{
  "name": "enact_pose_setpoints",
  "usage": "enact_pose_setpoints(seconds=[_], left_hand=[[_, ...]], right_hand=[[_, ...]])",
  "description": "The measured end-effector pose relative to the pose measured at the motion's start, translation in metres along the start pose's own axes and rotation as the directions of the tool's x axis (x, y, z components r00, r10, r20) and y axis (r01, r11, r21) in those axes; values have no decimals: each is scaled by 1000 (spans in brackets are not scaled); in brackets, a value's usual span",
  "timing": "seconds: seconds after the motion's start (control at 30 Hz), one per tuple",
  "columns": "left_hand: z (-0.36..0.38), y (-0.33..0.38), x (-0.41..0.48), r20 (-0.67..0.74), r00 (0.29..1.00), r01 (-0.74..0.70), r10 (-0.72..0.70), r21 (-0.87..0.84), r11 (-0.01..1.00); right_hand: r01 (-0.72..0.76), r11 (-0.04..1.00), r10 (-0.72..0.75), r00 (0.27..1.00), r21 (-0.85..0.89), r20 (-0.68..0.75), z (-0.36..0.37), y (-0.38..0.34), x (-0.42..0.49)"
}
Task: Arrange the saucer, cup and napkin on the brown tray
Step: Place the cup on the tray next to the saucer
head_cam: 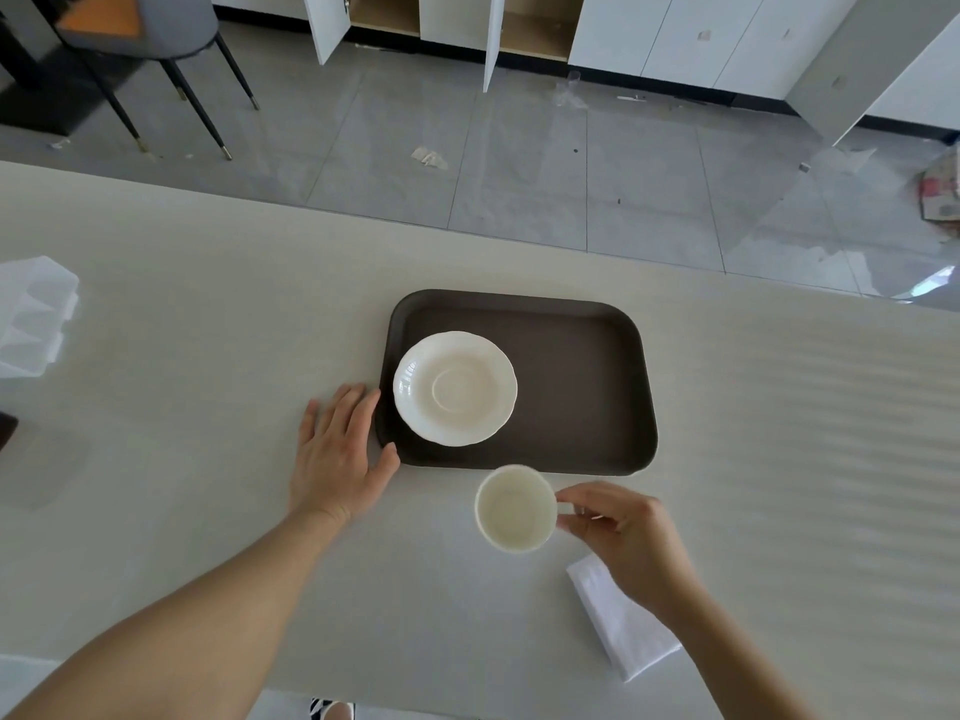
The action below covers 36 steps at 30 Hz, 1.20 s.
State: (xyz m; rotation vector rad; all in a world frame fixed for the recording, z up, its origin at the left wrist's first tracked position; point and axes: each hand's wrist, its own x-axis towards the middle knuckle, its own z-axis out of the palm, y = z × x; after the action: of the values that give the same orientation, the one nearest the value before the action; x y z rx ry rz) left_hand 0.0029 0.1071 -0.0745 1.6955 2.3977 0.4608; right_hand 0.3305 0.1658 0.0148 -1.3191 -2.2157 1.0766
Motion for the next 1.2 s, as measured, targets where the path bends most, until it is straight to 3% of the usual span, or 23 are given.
enact_pose_setpoints(seconds=[0.17,0.37,0.93,1.2], left_hand=[[0,1,1,5,1000,2,-2,10,1000],[-1,0,1,8,1000,-1,1,16,1000],[1,0,2,-6,1000,-1,1,6,1000],[1,-1,2,-7,1000,-3,3,11,1000]], right_hand=[[-114,980,145,971,162,-192,-14,8,14],[-253,908,327,926,334,-189,-15,24,39],[-265,917,309,945,299,-109,-10,48,75],[-303,866,368,924,399,-98,-7,56,82]])
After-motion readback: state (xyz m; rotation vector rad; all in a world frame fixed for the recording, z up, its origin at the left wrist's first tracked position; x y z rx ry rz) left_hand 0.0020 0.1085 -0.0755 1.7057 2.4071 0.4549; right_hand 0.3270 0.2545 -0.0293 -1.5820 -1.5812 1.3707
